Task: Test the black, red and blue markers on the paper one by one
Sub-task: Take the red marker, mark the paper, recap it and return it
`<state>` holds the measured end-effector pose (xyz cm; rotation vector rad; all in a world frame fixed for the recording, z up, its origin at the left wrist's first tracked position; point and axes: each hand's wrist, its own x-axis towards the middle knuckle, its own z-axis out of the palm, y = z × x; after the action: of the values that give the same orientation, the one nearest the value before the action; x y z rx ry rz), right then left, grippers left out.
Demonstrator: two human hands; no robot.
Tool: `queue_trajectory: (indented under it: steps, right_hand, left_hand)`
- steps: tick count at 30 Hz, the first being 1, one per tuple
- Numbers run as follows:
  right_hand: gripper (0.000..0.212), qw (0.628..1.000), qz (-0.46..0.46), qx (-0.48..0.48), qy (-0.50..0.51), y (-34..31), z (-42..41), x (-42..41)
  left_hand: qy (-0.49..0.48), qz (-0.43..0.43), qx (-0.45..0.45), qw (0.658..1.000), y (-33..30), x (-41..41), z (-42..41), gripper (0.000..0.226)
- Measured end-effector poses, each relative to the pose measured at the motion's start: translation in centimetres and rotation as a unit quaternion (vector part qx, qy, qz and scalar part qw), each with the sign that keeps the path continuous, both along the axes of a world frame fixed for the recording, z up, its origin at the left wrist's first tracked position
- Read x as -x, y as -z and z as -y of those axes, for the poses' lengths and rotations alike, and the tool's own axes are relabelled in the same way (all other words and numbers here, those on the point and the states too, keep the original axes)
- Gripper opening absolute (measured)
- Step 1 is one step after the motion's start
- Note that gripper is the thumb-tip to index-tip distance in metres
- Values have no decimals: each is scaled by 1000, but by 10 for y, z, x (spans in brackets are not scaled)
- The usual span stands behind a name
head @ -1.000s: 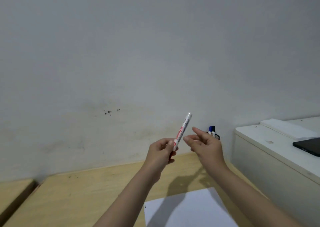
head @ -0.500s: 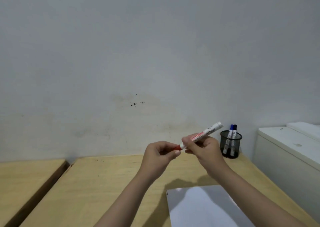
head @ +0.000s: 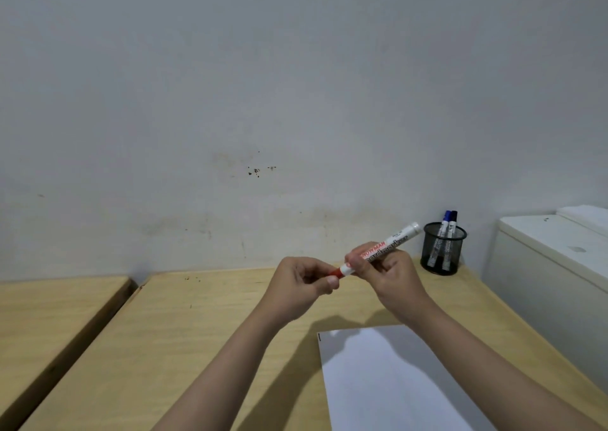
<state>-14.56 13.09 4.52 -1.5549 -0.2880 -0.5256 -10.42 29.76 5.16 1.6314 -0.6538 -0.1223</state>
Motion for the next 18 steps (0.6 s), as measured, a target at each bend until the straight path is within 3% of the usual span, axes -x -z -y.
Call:
queue_trajectory:
  steps: [4, 7, 12, 18]
  right_hand:
    - [17, 1000, 28, 12, -2, 3, 2, -1]
    - [16, 999, 44, 18, -10, -3, 14, -2]
    - [11, 1000, 18, 21, -6, 7, 27, -5]
    - [13, 999, -22, 7, 27, 34, 28, -5]
  left_hand:
    - [36, -9, -41, 998, 9, -5, -3, 19]
    - [46, -65, -54, 995, 21, -15, -13, 18]
    - [-66, -93, -104, 988, 44, -36, -20, 12]
    - [-148, -59, -253, 954, 74, -47, -5, 9]
